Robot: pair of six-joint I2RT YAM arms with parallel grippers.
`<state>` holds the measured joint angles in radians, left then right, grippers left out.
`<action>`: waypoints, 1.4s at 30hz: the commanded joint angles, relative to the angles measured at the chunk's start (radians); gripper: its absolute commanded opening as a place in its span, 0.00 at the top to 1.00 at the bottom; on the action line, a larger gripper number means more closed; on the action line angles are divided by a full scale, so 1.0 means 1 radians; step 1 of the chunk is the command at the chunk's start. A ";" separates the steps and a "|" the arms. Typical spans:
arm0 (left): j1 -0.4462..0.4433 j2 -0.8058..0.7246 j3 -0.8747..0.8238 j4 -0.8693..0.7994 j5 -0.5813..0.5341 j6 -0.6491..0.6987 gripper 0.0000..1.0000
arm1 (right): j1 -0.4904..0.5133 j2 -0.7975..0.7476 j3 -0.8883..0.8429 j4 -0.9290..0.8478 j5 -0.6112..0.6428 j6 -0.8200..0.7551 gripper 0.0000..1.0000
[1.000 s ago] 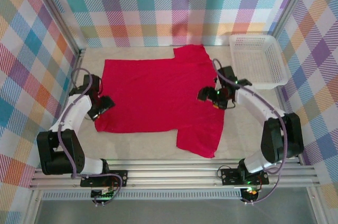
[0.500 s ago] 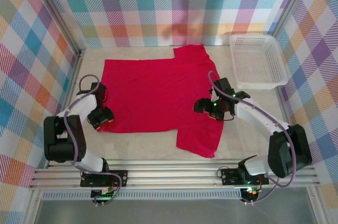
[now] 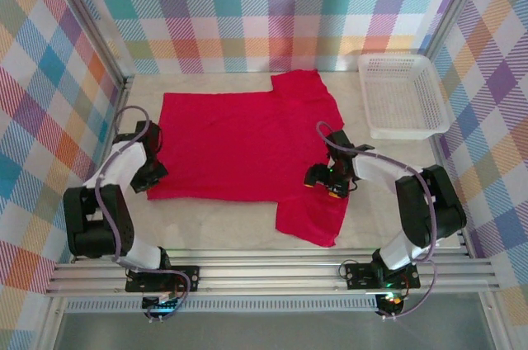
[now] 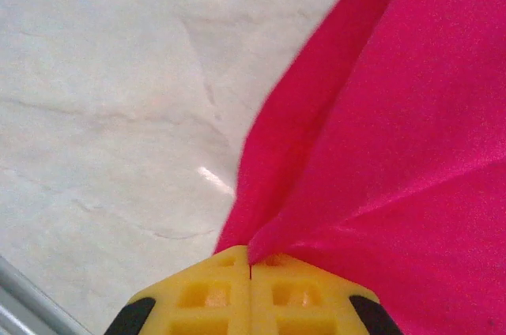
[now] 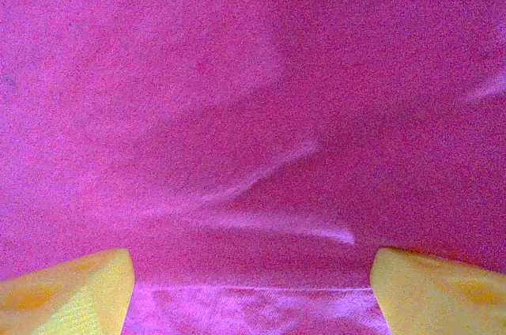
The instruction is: Fold the inside-out t-shirt
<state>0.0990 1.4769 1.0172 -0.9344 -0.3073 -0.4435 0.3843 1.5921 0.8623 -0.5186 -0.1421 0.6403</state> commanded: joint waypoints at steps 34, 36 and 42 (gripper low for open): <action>-0.057 0.466 0.434 0.152 0.340 -0.059 0.52 | -0.078 0.167 0.328 -0.083 0.003 -0.084 0.16; -0.039 0.592 0.558 0.125 0.316 -0.055 0.53 | -0.092 0.261 0.405 -0.087 0.012 -0.084 0.15; -0.009 0.956 0.977 0.009 0.317 -0.035 0.54 | -0.144 0.498 0.635 -0.156 0.041 -0.077 0.15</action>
<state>0.0719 2.3047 1.8874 -0.8661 0.0288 -0.5018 0.2638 2.0113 1.4193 -0.6491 -0.1268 0.5678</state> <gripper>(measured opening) 0.459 0.846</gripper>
